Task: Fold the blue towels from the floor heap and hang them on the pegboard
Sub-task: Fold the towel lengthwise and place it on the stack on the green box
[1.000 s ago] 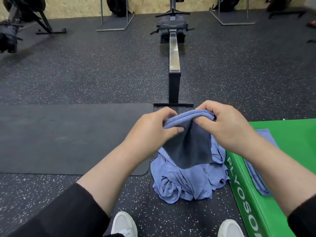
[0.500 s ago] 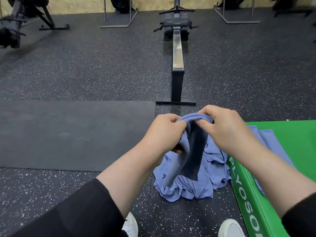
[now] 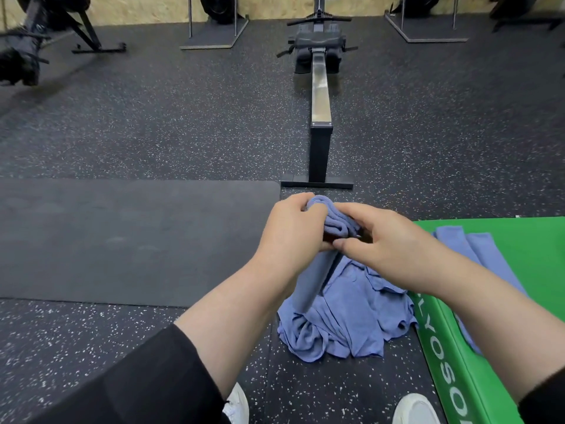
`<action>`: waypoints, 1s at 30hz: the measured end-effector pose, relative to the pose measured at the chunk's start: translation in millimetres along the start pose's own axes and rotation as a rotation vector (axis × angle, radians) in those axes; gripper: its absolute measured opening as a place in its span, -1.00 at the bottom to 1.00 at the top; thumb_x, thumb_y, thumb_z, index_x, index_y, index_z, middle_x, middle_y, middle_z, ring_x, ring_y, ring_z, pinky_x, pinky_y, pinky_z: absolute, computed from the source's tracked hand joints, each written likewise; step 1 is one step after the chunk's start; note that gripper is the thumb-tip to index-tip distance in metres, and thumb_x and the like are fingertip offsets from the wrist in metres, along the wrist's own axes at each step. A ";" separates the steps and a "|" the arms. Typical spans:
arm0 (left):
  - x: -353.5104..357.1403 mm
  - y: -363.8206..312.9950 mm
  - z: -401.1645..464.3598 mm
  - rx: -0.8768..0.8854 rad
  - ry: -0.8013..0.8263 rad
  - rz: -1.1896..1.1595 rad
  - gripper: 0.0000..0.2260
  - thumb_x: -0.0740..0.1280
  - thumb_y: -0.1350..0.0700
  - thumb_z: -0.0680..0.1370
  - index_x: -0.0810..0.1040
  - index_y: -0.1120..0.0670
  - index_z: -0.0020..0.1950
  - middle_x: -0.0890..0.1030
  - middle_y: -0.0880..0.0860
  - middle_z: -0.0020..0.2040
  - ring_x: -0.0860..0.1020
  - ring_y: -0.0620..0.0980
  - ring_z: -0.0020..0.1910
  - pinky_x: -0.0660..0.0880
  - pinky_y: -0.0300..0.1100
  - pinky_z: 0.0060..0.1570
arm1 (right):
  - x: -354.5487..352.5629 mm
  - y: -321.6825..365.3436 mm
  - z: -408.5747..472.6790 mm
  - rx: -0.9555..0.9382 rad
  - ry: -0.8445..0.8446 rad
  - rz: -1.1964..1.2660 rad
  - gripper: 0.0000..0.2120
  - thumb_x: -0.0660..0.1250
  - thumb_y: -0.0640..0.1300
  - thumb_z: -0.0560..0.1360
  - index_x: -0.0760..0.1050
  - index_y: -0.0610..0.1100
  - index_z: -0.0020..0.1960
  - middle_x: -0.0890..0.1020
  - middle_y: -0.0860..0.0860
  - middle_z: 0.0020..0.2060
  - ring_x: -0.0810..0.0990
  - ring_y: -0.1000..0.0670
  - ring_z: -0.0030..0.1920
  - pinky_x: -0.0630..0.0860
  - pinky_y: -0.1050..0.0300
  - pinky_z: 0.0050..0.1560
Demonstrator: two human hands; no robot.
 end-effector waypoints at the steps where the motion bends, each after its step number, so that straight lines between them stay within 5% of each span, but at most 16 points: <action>1: 0.3 -0.5 -0.1 0.035 0.011 0.044 -0.69 0.14 0.21 0.45 0.59 0.25 0.07 0.69 0.22 -0.06 0.71 0.09 -0.15 0.69 0.10 -0.09 | -1.1 -1.3 0.3 0.002 -0.014 -0.004 -0.55 0.32 -0.25 0.53 0.51 0.15 0.32 0.68 0.22 0.09 0.63 0.15 0.12 0.51 -0.02 0.25; 4: -0.2 -2.5 -0.7 0.133 -0.020 0.207 -0.54 0.17 0.14 0.40 0.52 0.26 0.26 0.67 0.06 -0.13 0.61 -0.04 -0.23 0.62 -0.06 -0.11 | -3.1 -4.5 2.2 0.014 -0.047 -0.015 -0.49 0.27 -0.32 0.50 0.52 0.14 0.33 0.69 0.19 0.07 0.64 0.09 0.10 0.50 -0.07 0.24; 7: 0.2 -6.0 -4.4 0.188 -0.059 0.340 -0.58 0.17 0.11 0.42 0.54 0.21 0.23 0.66 0.16 0.00 0.59 0.15 0.03 0.54 0.06 0.01 | -2.6 -6.5 3.0 0.004 -0.052 0.019 -0.50 0.29 -0.34 0.51 0.52 0.11 0.33 0.70 0.19 0.07 0.65 0.09 0.10 0.51 -0.09 0.24; 10: -0.4 -5.7 -6.7 0.210 -0.066 0.341 -0.78 0.19 0.18 0.43 0.54 0.21 -0.01 0.54 0.08 -0.29 0.39 0.13 -0.29 0.38 -0.03 -0.22 | 0.4 -6.9 1.9 -0.019 -0.008 0.112 -0.48 0.40 -0.29 0.52 0.48 0.18 0.34 0.69 0.19 0.12 0.65 0.12 0.16 0.51 -0.10 0.29; 14: -2.9 -9.8 -7.8 0.159 -0.092 0.388 -0.75 0.24 0.17 0.50 0.59 0.06 0.13 0.64 0.10 -0.15 0.47 0.14 -0.19 0.47 -0.02 -0.14 | -0.3 -4.0 0.9 -0.024 -0.023 0.100 -0.33 0.27 -0.37 0.51 0.45 0.46 0.15 0.65 0.29 0.16 0.61 0.16 0.21 0.48 -0.07 0.34; 18: -3.7 -12.1 -8.5 0.159 -0.072 0.414 -0.56 0.27 0.16 0.50 0.51 0.03 0.39 0.66 0.13 -0.09 0.61 0.18 0.04 0.55 0.01 0.04 | -6.2 -4.5 3.4 0.020 -0.100 0.036 -0.47 0.25 -0.31 0.55 0.53 0.38 0.06 0.71 0.22 0.03 0.66 0.04 0.10 0.53 -0.10 0.23; 21: -1.7 -9.2 -7.5 0.156 -0.044 0.389 -0.61 0.24 0.10 0.45 0.53 0.05 0.27 0.56 0.00 -0.26 0.56 0.10 -0.18 0.58 -0.03 -0.03 | -5.9 -2.1 3.0 0.003 -0.099 0.031 -0.51 0.24 -0.29 0.57 0.55 0.36 0.02 0.72 0.17 0.01 0.66 0.02 0.07 0.53 -0.06 0.19; 24: -0.5 -4.7 -4.7 0.144 -0.026 0.380 -0.47 0.23 0.18 0.54 0.37 0.01 0.54 0.54 -0.06 -0.31 0.43 -0.14 -0.35 0.46 -0.14 -0.19 | -4.3 -0.4 0.1 -0.025 -0.023 0.127 -0.50 0.29 -0.26 0.59 0.54 0.41 -0.03 0.67 0.38 0.00 0.63 0.22 0.10 0.51 0.21 0.17; 27: 1.4 -2.6 -3.9 0.102 0.037 0.292 -0.41 0.14 0.13 0.56 0.24 -0.16 0.59 0.64 -0.12 -0.09 0.56 -0.22 -0.24 0.52 -0.20 -0.07 | -4.1 -5.0 0.1 -0.035 0.017 0.171 -0.54 0.42 -0.23 0.53 0.52 0.39 0.06 0.67 0.33 0.09 0.63 0.24 0.16 0.50 0.11 0.29; 30: 2.7 -2.8 -5.0 0.084 0.089 0.232 -0.40 0.13 0.14 0.56 0.18 -0.18 0.60 0.69 -0.04 0.04 0.68 -0.03 -0.03 0.60 -0.05 0.10 | -9.1 -12.5 3.7 -0.008 -0.103 0.029 -0.53 0.34 -0.30 0.52 0.57 0.33 0.04 0.71 0.22 0.03 0.65 0.17 0.06 0.53 -0.02 0.23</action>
Point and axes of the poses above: each hand's wrist, its own z-axis towards the middle knuckle, its own x-axis out of the palm, y = z × x, the point moved 1 cm from there along z, towards the middle knuckle
